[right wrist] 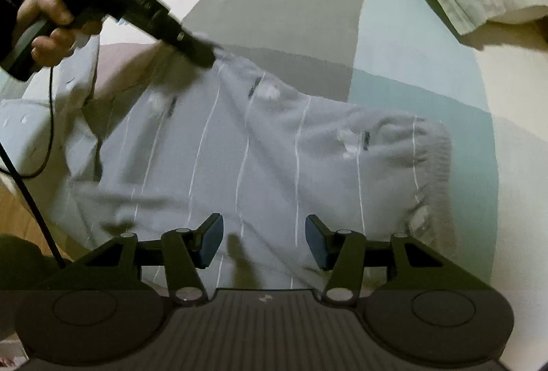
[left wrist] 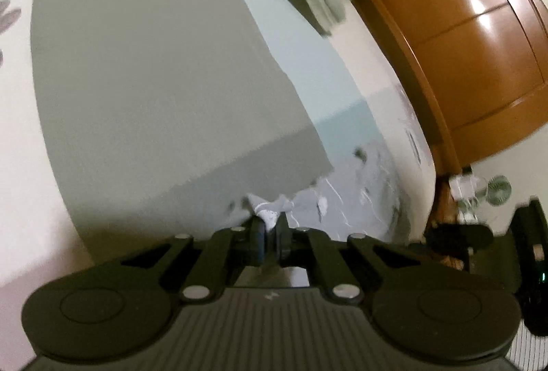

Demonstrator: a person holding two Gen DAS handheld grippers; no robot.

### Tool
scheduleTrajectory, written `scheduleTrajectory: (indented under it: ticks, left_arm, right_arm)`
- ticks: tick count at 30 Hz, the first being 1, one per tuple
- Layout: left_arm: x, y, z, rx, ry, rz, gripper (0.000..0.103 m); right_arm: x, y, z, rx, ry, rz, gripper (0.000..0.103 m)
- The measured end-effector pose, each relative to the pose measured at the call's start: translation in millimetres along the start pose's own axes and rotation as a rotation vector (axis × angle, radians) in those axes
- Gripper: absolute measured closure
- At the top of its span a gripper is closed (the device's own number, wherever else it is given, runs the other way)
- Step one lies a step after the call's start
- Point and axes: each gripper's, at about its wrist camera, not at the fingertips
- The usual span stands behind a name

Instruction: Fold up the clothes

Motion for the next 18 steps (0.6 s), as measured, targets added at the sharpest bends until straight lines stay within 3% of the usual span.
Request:
scheduleTrajectory:
  ticks: [5,8,11,14,18]
  left_arm:
    - [-3,-2,1,0.040,0.024,-0.002,0.097]
    - [-9,-14,-20,0.001,0.106,0.018,0.093]
    - [-31,-31,-42,-0.031,0.172,0.150,0.090]
    - [-50,-50,-39,0.050,0.171,0.259,0.089]
    - [-55,-83,-17,0.171,0.169,0.311,0.089]
  right_arm:
    - [-6,-13,-12,-0.013,0.003,0.128,0.045]
    - [-11,-21,-22,-0.024,-0.037,0.165,0.045]
    - [-15,-21,-23,-0.029,-0.058,0.126,0.045]
    - [-16,-9,-18,-0.051,-0.055,0.090,0.045]
    - [-13,11,1,-0.019,-0.125,0.067,0.045]
Point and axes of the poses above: each gripper's, at about its wrist camera, not at the fingertips, and z roughly the way its jaws point, x to its left, y to its top, and after that the axes turned 9 degrees about -z, right-handed
